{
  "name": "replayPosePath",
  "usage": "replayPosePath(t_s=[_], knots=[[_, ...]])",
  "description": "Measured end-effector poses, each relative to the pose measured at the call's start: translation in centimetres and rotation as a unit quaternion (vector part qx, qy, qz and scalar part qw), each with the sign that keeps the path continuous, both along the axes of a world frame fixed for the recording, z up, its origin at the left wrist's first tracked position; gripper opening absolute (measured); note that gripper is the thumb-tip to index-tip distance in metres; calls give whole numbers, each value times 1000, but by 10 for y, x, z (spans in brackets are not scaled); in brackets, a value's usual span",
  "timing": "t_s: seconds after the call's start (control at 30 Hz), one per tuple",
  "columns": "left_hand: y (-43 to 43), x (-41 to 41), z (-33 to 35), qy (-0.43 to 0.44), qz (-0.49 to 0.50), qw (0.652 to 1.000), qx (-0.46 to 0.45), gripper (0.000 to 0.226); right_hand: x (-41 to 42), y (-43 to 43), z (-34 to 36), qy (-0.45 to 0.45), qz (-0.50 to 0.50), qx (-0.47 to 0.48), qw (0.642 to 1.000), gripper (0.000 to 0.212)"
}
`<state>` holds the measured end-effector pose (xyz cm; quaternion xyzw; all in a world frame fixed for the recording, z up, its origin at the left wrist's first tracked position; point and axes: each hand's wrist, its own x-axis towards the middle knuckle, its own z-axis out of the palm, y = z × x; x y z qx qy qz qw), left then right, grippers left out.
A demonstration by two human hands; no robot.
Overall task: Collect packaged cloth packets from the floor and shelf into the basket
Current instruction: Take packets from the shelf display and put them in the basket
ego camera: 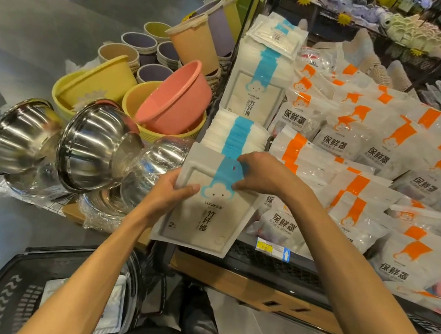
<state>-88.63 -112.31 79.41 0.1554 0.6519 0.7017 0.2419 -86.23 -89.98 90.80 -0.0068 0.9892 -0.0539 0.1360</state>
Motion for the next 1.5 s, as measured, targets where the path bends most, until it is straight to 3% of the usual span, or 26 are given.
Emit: replayPosePath(t_s=[0.33, 0.47, 0.6, 0.7, 0.77, 0.87, 0.97, 1.1, 1.5], knots=[[19, -9, -2, -25, 23, 998, 56, 31, -17, 19, 15, -56, -51, -132, 988, 42], [26, -16, -7, -11, 28, 999, 45, 30, -27, 20, 16, -95, -60, -105, 988, 42], [29, -26, -14, 29, 32, 999, -21, 40, -37, 19, 15, -60, -62, -65, 994, 40], [25, -35, -32, 65, 11, 995, -79, 36, -43, 22, 13, -27, -77, -36, 996, 38], [19, -43, -48, 134, 31, 978, -159, 38, -47, 24, 8, -9, -94, -20, 995, 37], [11, -51, -74, 216, 27, 921, -322, 63, -51, 24, -1, 25, -116, -1, 993, 39], [6, -51, -97, 179, -15, 896, -407, 97, -52, 22, -13, 30, -117, 7, 993, 41], [7, -36, -118, 93, -61, 900, -421, 116, -50, 15, -34, 28, -119, 12, 992, 37], [6, -29, -118, 94, -31, 903, -417, 115, -46, 1, -99, 16, -140, -17, 990, 44]])
